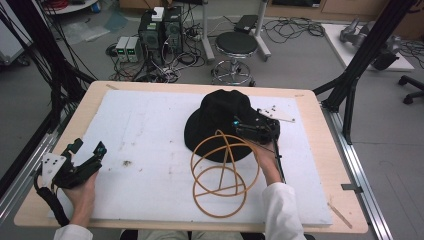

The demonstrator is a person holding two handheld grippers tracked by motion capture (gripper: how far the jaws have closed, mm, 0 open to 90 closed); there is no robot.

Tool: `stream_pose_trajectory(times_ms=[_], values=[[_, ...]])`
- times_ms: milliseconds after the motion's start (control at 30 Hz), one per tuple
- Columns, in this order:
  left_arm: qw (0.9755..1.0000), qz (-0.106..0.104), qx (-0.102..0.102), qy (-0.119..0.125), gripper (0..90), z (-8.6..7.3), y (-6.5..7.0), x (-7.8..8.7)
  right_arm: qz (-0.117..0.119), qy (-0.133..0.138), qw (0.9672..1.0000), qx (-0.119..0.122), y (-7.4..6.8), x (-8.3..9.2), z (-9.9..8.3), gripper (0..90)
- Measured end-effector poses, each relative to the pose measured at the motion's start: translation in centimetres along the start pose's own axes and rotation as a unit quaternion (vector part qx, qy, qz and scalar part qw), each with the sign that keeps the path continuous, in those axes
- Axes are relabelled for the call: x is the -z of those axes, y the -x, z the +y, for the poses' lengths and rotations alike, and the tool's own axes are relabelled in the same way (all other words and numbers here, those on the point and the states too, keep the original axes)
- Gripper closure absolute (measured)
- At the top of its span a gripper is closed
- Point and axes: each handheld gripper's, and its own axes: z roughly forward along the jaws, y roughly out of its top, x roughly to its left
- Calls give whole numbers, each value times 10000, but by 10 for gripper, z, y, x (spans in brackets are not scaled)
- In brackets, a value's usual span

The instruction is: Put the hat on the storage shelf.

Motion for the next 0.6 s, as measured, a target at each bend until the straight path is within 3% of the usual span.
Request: stream_pose_trajectory(times_ms=[300, 600], values=[[10000, -52, 26, 13, 247, 0, 1, 0, -19, -381, 9992, 105, -9, -20, -11, 66], [10000, -43, 8, -30, 247, 0, 1, -1, -311, -706, 9970, 86, -8, -36, -24, 67]])
